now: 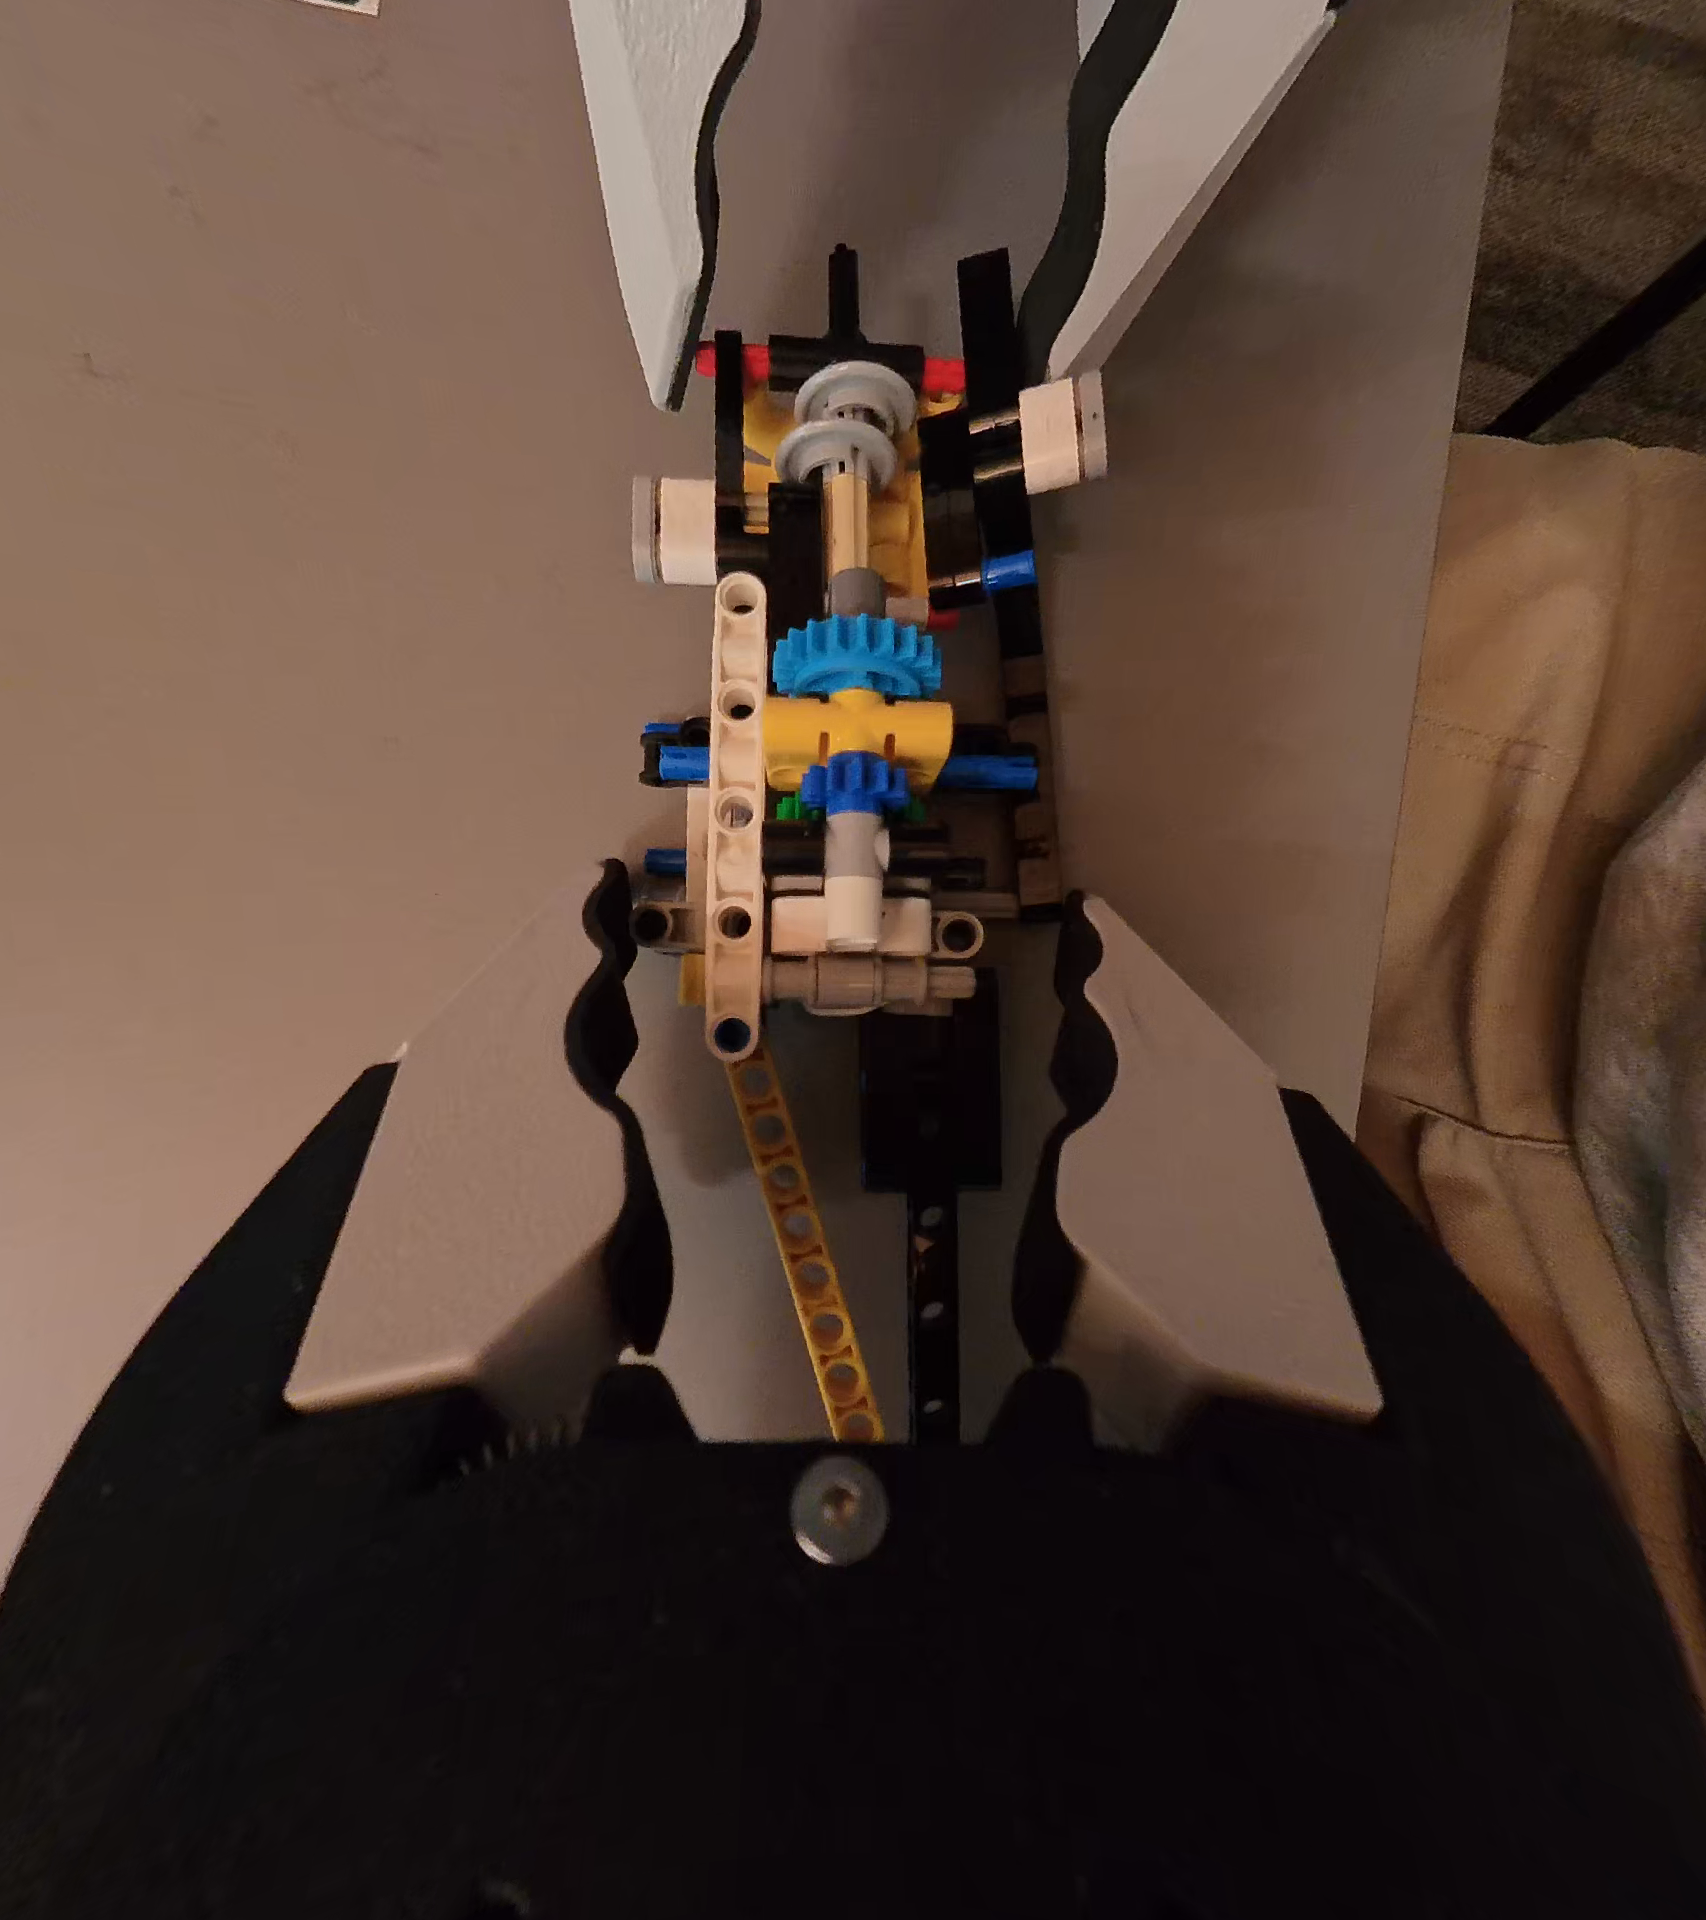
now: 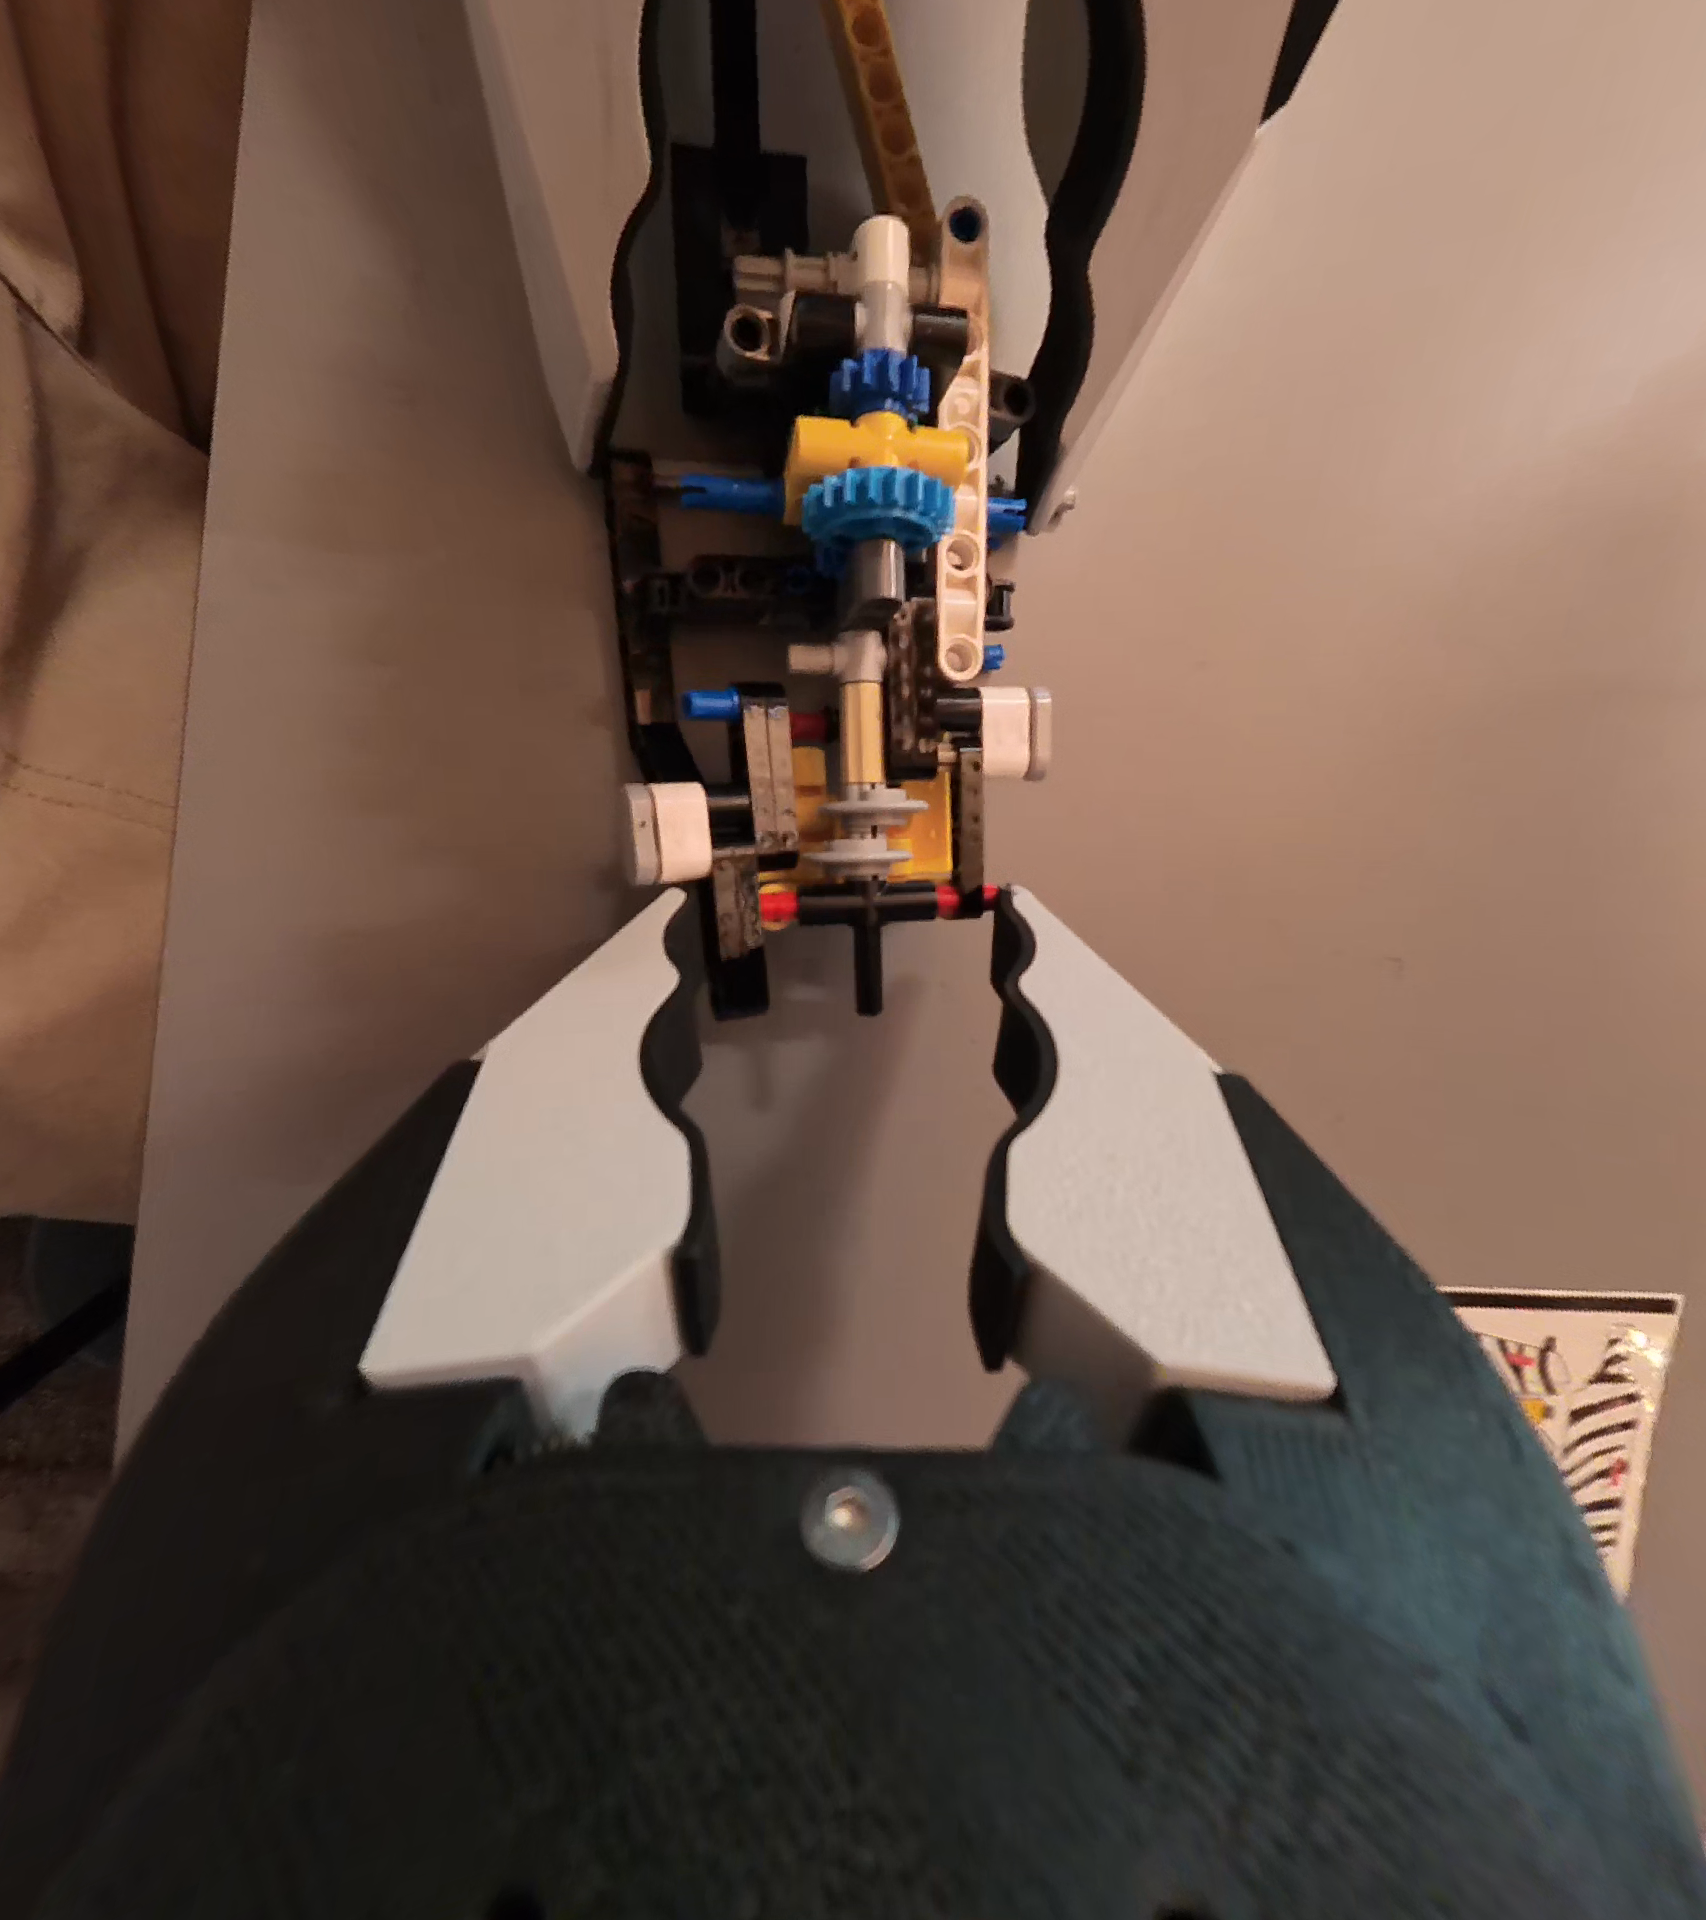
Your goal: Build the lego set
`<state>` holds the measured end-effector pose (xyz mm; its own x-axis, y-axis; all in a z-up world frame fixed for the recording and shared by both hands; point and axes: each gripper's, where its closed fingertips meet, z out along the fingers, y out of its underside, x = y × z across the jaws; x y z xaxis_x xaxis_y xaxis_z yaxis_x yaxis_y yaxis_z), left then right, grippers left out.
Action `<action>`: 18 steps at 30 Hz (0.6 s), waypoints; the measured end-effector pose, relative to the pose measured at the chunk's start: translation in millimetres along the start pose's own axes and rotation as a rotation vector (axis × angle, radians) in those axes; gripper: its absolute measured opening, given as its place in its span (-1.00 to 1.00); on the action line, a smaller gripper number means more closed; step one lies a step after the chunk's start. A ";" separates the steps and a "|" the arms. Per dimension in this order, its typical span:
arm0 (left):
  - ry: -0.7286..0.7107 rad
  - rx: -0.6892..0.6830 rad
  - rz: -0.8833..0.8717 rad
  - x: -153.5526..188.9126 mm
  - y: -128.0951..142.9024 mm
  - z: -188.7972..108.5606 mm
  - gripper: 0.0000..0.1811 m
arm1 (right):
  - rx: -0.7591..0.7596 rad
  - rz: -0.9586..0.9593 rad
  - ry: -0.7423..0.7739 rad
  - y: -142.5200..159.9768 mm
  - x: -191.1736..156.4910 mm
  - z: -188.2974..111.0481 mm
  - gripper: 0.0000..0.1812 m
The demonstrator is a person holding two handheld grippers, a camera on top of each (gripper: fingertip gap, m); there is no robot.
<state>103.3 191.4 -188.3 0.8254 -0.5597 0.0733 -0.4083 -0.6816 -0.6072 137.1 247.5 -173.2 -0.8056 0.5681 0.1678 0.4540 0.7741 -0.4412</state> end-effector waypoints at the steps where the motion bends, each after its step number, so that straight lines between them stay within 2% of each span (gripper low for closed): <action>1: 0.000 0.000 0.000 0.1 0.0 -0.1 -0.11 | 0.004 0.002 0.003 0.0 0.1 0.0 -0.40; 18: -0.005 -0.001 -0.005 0.6 -0.2 -0.2 -0.11 | 0.016 0.016 0.009 1.2 1.0 -0.1 -0.40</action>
<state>103.8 191.0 -188.0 0.8291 -0.5543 0.0727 -0.4048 -0.6849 -0.6058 136.8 249.0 -173.5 -0.7949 0.5830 0.1680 0.4609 0.7602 -0.4578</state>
